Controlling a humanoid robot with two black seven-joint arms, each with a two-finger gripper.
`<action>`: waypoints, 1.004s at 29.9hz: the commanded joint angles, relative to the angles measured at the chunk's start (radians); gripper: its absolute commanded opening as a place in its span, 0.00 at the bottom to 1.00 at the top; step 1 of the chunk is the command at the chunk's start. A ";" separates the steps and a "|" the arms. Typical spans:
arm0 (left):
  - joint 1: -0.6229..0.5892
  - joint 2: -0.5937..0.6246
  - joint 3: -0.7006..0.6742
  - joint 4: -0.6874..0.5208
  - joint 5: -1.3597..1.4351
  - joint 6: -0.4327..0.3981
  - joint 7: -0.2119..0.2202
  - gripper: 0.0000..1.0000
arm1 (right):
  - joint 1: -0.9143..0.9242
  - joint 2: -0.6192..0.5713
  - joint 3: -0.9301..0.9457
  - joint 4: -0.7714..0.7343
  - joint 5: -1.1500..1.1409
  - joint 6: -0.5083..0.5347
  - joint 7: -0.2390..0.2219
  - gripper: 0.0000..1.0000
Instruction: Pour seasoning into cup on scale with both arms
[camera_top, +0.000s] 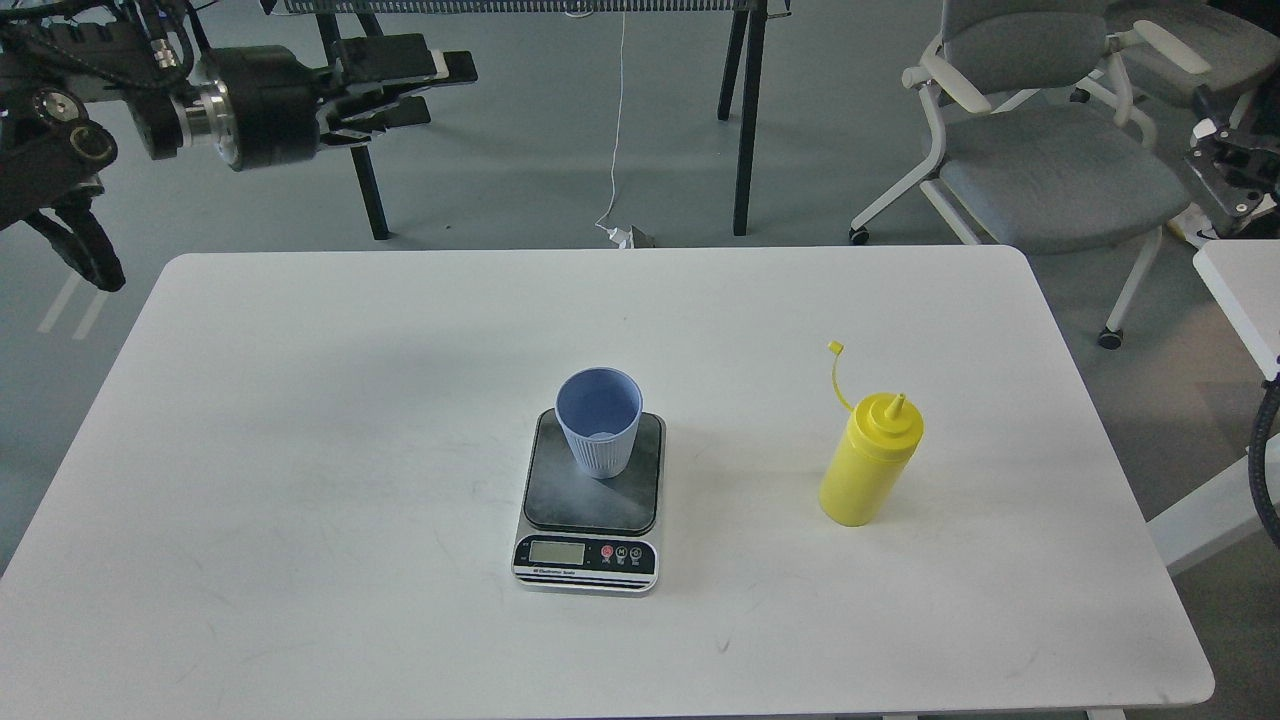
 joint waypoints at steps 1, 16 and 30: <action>0.061 0.002 -0.001 0.000 -0.001 0.000 0.000 0.97 | -0.147 0.002 -0.004 0.096 0.100 0.000 0.008 0.99; 0.155 0.002 -0.001 0.003 0.001 0.000 0.000 0.98 | -0.493 0.171 -0.013 0.156 -0.071 0.000 0.019 0.99; 0.177 0.022 -0.002 0.003 -0.001 0.000 0.000 0.99 | -0.515 0.452 -0.016 0.034 -0.384 0.000 0.058 0.99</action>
